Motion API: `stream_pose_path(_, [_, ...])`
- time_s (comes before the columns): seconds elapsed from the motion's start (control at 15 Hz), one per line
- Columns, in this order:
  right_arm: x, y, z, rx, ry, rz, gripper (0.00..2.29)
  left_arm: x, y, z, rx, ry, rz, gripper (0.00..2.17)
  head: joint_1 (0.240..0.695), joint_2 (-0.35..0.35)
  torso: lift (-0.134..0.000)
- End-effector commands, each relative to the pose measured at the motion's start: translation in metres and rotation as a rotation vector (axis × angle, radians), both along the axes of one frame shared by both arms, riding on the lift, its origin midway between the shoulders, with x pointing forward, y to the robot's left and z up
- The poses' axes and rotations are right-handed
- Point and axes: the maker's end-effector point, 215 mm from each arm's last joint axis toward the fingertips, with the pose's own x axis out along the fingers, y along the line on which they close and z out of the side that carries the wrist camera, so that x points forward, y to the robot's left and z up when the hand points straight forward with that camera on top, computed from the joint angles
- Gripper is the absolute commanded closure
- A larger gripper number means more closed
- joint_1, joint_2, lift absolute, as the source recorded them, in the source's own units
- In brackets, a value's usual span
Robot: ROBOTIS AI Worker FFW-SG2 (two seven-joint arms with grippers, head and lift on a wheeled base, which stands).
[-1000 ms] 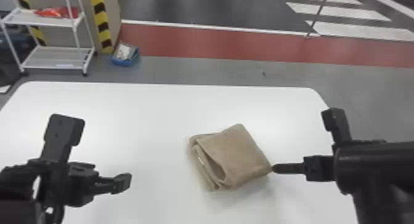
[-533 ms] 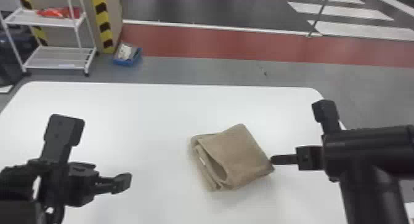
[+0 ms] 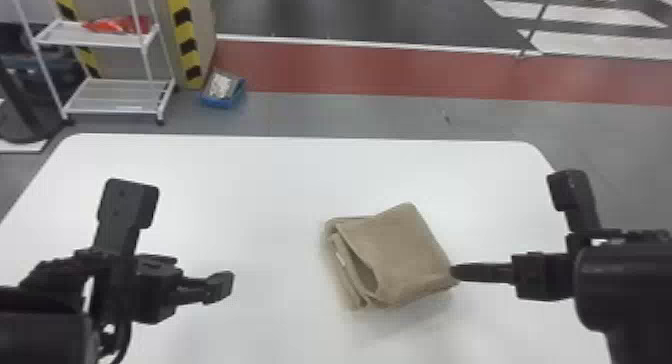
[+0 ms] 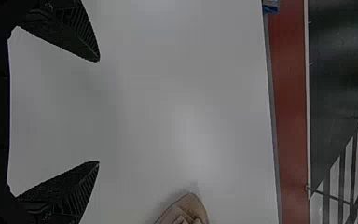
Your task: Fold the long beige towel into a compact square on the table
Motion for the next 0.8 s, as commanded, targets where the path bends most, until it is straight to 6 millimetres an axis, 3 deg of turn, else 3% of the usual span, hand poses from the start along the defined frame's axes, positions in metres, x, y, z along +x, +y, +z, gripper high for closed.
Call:
stream_pose_path(0.0, [-0.001,0.001,-0.009,-0.025,0.025,0.010,2.13,0.001,-0.007,-0.001,-0.012,-0.009,0.012,0.10,0.695,-0.117,-0.124])
stream_pose_path(0.27, [0.004,-0.008,-0.003,-0.036,0.010,-0.011,2.13,0.009,-0.014,0.006,-0.019,-0.051,0.009,0.10,0.695,-0.123,-0.124])
stream_pose_path(0.4, [-0.003,-0.014,-0.001,-0.056,0.003,-0.010,2.12,0.011,-0.024,0.008,-0.080,-0.051,-0.008,0.10,0.695,-0.133,-0.124])
stream_pose_path(0.73, [-0.026,-0.018,-0.017,-0.065,0.042,-0.010,2.13,0.014,-0.027,0.011,-0.084,-0.065,-0.012,0.10,0.695,-0.175,-0.124])
